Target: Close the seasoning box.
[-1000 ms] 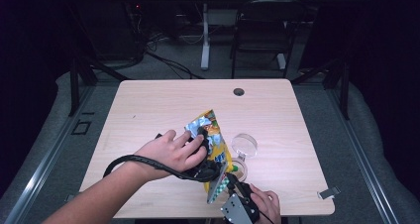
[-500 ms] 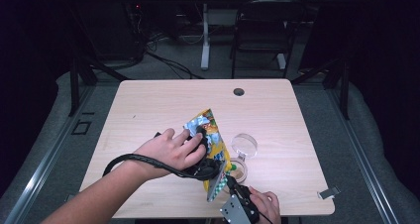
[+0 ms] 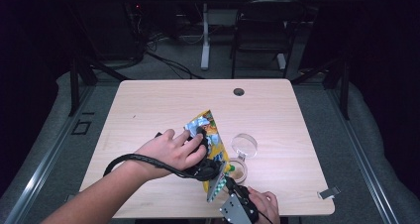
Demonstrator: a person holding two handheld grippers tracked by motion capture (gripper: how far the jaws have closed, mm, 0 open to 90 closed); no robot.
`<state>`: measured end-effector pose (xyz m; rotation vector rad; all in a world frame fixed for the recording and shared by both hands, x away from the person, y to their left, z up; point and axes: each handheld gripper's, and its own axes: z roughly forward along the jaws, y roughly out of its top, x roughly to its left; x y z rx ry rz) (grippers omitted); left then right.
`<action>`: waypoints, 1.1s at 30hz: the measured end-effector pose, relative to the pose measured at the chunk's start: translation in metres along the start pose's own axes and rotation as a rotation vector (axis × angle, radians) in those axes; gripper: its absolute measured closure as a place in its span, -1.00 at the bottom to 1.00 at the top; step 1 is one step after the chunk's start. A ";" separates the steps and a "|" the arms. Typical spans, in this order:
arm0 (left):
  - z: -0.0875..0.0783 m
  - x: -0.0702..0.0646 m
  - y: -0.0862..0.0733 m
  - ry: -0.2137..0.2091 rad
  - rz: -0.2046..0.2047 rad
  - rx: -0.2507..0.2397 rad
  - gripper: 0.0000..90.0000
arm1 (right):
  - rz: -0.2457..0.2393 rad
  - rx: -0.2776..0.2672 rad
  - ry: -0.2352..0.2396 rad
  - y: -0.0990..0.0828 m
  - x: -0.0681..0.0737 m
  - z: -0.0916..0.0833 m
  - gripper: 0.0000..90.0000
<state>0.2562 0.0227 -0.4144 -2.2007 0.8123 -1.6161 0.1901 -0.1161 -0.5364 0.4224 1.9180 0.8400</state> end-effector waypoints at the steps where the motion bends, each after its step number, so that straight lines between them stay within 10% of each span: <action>1: 0.000 0.000 0.001 -0.007 0.007 0.005 0.82 | -0.002 0.002 -0.001 0.000 0.000 0.000 1.00; 33: 0.000 0.011 0.006 -0.004 0.029 0.013 0.81 | 0.076 -0.020 0.020 0.003 -0.002 0.003 1.00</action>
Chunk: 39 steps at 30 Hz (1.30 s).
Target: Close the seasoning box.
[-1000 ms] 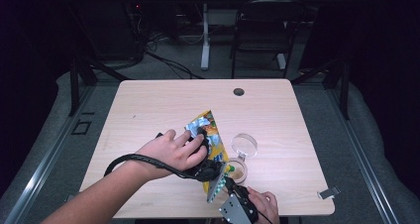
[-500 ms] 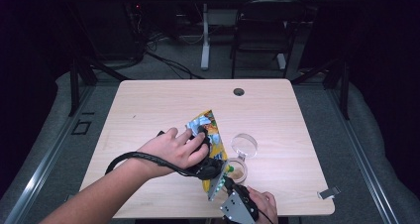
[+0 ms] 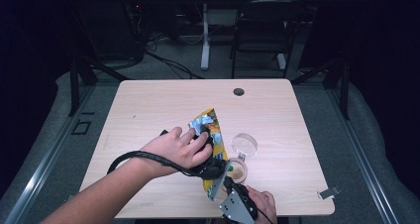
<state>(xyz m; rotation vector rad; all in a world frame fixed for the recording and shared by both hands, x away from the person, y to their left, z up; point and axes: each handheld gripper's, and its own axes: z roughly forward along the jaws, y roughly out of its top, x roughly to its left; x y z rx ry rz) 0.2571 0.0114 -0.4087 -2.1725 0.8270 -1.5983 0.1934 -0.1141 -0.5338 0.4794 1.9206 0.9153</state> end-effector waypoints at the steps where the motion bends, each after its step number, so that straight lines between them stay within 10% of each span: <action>1: 0.000 0.001 0.000 -0.002 -0.001 -0.002 0.81 | 0.000 -0.001 -0.001 0.000 0.000 0.000 1.00; 39: -0.001 0.016 0.012 -0.015 0.026 -0.016 0.82 | 0.026 0.005 0.022 -0.002 0.000 0.002 0.98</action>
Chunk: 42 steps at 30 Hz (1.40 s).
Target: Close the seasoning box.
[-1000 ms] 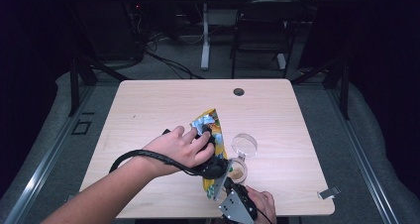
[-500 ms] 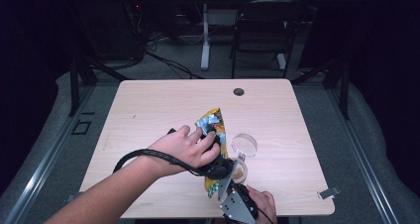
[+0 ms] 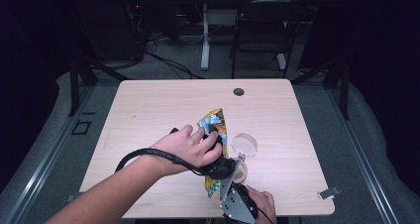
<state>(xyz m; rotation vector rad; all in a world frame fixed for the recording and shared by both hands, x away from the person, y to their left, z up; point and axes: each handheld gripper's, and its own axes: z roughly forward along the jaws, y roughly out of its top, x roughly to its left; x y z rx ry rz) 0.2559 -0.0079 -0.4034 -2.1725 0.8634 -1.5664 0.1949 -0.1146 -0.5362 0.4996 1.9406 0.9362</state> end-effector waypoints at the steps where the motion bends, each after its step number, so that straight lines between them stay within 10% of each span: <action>1: -0.001 0.002 0.000 -0.005 0.027 0.022 0.82 | 0.000 0.002 0.002 0.000 0.000 0.000 0.96; 24: -0.001 -0.003 -0.007 -0.037 -0.026 -0.018 0.84 | 0.036 -0.024 -0.049 -0.004 -0.003 0.002 0.39; 42: -0.003 -0.002 -0.009 -0.041 -0.038 -0.029 0.85 | 0.115 -0.016 -0.035 -0.005 -0.011 0.004 0.35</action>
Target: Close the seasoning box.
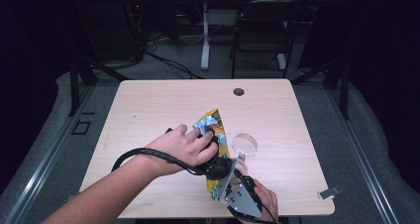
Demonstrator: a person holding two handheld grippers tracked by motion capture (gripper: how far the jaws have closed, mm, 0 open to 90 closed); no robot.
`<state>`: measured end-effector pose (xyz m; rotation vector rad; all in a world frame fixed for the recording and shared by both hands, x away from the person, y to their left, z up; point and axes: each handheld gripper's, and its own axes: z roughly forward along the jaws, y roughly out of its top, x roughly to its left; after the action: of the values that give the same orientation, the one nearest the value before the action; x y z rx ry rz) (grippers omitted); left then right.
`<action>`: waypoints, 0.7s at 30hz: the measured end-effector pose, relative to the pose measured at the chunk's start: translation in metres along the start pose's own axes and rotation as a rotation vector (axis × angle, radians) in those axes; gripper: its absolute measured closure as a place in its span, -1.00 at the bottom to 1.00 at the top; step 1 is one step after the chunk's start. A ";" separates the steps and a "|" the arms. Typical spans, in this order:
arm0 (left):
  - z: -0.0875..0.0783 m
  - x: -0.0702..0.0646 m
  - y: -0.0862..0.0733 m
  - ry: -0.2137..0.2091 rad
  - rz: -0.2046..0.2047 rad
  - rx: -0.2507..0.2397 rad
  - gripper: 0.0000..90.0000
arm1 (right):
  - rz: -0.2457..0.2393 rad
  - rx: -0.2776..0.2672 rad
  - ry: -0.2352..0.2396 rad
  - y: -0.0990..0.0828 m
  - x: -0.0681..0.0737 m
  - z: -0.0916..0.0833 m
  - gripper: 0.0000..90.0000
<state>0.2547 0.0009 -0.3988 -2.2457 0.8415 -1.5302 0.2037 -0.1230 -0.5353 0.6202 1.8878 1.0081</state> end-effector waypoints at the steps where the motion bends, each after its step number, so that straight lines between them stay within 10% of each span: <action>1: 0.000 0.000 0.000 -0.001 -0.002 -0.001 0.85 | 0.005 -0.005 0.005 0.000 0.000 0.000 0.38; 21: 0.001 0.002 -0.001 -0.014 0.007 0.006 0.89 | 0.006 0.006 0.062 0.004 0.002 -0.003 0.97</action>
<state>0.2565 0.0011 -0.3972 -2.2447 0.8389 -1.5105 0.2000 -0.1206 -0.5321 0.6048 1.9444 1.0367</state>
